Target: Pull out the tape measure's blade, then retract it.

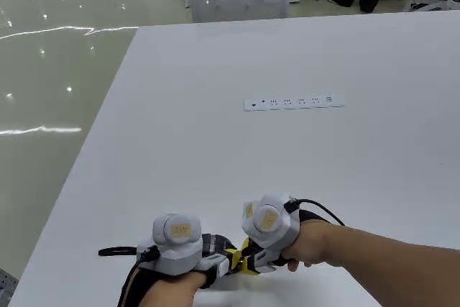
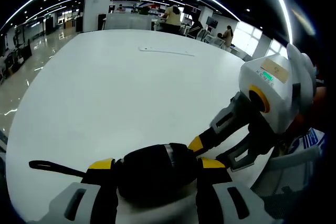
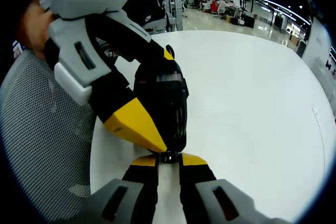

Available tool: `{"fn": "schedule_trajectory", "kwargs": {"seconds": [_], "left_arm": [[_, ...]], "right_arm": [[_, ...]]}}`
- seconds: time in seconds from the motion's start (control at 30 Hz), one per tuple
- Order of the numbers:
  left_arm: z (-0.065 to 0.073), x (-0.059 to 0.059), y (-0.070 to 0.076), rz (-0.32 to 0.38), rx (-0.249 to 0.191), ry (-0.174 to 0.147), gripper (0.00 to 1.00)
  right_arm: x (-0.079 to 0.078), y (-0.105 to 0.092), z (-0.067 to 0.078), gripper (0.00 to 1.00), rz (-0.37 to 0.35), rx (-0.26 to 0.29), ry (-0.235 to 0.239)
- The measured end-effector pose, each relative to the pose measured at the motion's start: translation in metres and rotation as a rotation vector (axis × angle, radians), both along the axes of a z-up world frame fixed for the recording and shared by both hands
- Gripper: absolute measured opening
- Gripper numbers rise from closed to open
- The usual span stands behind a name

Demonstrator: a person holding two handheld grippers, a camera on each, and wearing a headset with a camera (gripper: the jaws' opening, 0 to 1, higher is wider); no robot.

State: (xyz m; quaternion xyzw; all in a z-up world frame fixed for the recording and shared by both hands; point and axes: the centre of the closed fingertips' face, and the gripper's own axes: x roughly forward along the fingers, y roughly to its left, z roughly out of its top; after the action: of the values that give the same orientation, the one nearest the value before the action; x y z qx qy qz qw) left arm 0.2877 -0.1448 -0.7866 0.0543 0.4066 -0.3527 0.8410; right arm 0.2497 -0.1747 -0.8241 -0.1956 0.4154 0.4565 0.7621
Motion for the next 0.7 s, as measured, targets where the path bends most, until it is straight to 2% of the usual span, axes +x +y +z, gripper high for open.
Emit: {"fn": "schedule_trajectory", "kwargs": {"seconds": [0.37,0.47,0.57,0.67,0.7], "left_arm": [[-0.0003,0.0000,-0.0001,-0.008,0.001,-0.005,0.57],[-0.0001,0.0006,-0.0015,-0.030,-0.012,-0.010,0.59],[-0.0020,-0.0014,-0.0004,-0.051,-0.022,0.019,0.60],[-0.0066,-0.0051,0.0049,-0.037,-0.023,0.082,0.64],[-0.0049,-0.0025,0.0060,-0.044,-0.032,0.067,0.67]], "right_arm": [[0.0000,0.0001,0.0004,0.14,-0.009,0.004,-0.012],[-0.0016,0.0008,0.0006,0.15,-0.047,0.015,0.011],[-0.0019,0.0007,0.0008,0.17,-0.036,0.009,-0.013],[-0.0022,-0.0027,0.0024,0.26,-0.052,0.002,-0.022],[-0.0036,-0.0046,0.0038,0.30,-0.056,0.006,-0.024]]}}
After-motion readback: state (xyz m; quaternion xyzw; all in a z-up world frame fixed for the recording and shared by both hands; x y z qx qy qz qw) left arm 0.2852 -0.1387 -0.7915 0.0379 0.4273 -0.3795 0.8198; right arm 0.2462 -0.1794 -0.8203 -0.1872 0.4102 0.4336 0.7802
